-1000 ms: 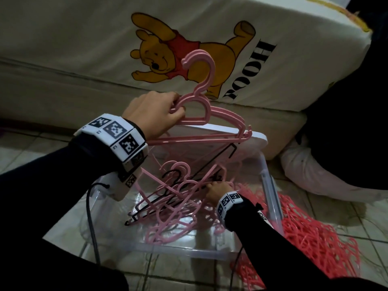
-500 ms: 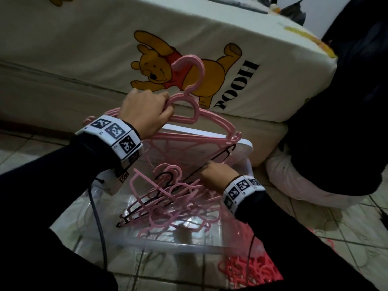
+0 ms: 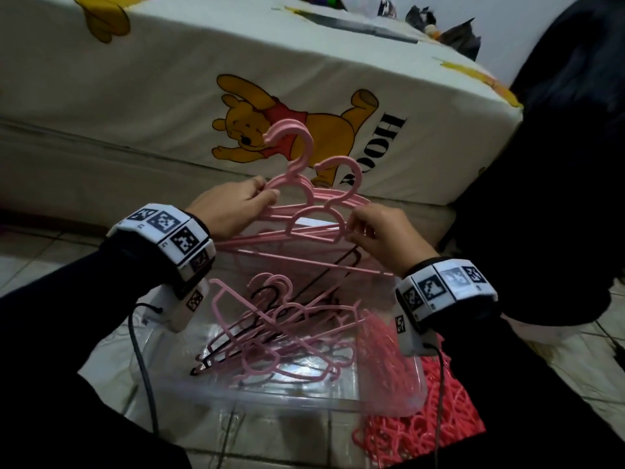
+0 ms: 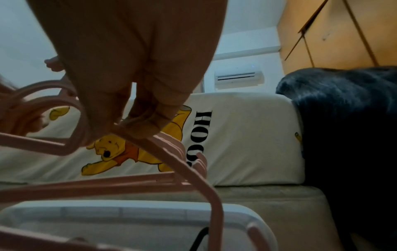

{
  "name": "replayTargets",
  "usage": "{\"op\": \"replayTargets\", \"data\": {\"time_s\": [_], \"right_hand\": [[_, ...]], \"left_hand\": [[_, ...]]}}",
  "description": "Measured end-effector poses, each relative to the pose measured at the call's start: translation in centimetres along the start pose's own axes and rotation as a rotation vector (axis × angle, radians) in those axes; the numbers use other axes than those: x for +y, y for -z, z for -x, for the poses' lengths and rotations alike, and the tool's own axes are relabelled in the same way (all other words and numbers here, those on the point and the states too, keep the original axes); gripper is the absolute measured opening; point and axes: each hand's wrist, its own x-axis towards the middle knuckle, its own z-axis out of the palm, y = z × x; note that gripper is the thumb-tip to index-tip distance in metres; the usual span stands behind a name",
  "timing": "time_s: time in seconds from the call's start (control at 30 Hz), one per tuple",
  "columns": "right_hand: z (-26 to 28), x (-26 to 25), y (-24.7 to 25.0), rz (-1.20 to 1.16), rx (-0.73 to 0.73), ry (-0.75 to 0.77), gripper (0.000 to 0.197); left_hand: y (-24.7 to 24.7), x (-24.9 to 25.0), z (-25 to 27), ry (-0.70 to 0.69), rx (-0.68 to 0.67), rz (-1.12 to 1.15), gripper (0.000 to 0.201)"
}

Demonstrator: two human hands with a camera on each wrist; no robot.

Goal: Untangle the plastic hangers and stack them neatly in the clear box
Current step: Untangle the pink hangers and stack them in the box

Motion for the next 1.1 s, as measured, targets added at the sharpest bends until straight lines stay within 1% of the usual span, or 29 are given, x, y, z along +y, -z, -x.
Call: {"op": "replayTargets", "data": {"time_s": [0.07,0.1,0.2,0.27,0.37,0.43,0.53,0.6,0.67,0.7,0.73,0.77,0.87,0.9,1.0,1.03,1.1], "right_hand": [[-0.2,0.2,0.2,-0.005,0.037,0.011,0.009],[-0.3,0.3,0.2,-0.002,0.051,0.017,0.009],[-0.5,0.7,0.3,0.035,0.081,0.039,0.008],[-0.5,0.7,0.2,0.064,0.083,0.054,0.008],[-0.4,0.3,-0.1,0.111,0.102,0.068,0.009],[-0.4,0.0,-0.3,0.155,0.136,0.060,0.010],[-0.5,-0.2,-0.3,0.137,0.157,0.026,0.012],[-0.5,-0.2,-0.6,0.108,0.177,-0.010,0.019],[-0.6,-0.2,-0.9,0.123,0.186,-0.044,0.035],[-0.7,-0.2,-1.1,0.176,0.162,-0.048,0.045],[-0.8,-0.3,-1.4,0.248,0.119,-0.046,0.050],[-1.0,-0.4,-1.8,0.319,0.071,-0.043,0.050],[-1.2,-0.9,-2.9,0.395,-0.017,-0.048,0.026],[-1.3,-1.0,-3.1,0.411,-0.031,-0.056,0.023],[-1.6,-1.2,-3.6,0.444,-0.056,-0.056,0.026],[-1.7,-1.2,-3.7,0.432,-0.056,-0.061,0.027],[-2.2,-1.3,-4.1,0.377,-0.079,-0.082,0.027]], "left_hand": [[-0.3,0.3,0.2,-0.036,-0.033,0.019,0.044],[-0.4,0.4,0.2,-0.050,-0.052,0.017,0.042],[-0.7,0.6,0.2,-0.053,-0.118,-0.012,0.054],[-0.9,0.6,0.2,-0.056,-0.152,0.009,0.054],[-1.3,1.0,0.0,-0.100,-0.169,0.060,0.035],[-1.4,1.3,-0.1,-0.131,-0.173,0.044,0.027],[-1.5,1.7,-0.1,-0.167,-0.154,-0.008,0.011],[-1.6,1.7,0.1,-0.180,-0.122,-0.060,0.011],[-1.6,1.6,0.2,-0.179,-0.097,-0.105,0.014],[-1.6,1.6,0.3,-0.174,-0.091,-0.121,0.014],[-1.6,1.6,0.3,-0.166,-0.092,-0.127,0.014],[-1.6,1.6,0.3,-0.157,-0.097,-0.119,0.016],[-1.7,1.8,0.2,-0.139,-0.111,-0.061,0.020],[-1.8,1.7,0.2,-0.132,-0.107,-0.061,0.019],[-1.8,1.4,0.1,-0.118,-0.057,-0.168,0.012],[-1.8,1.4,0.0,-0.121,-0.027,-0.223,0.011],[-1.9,1.3,-0.1,-0.117,0.045,-0.316,0.017]]}}
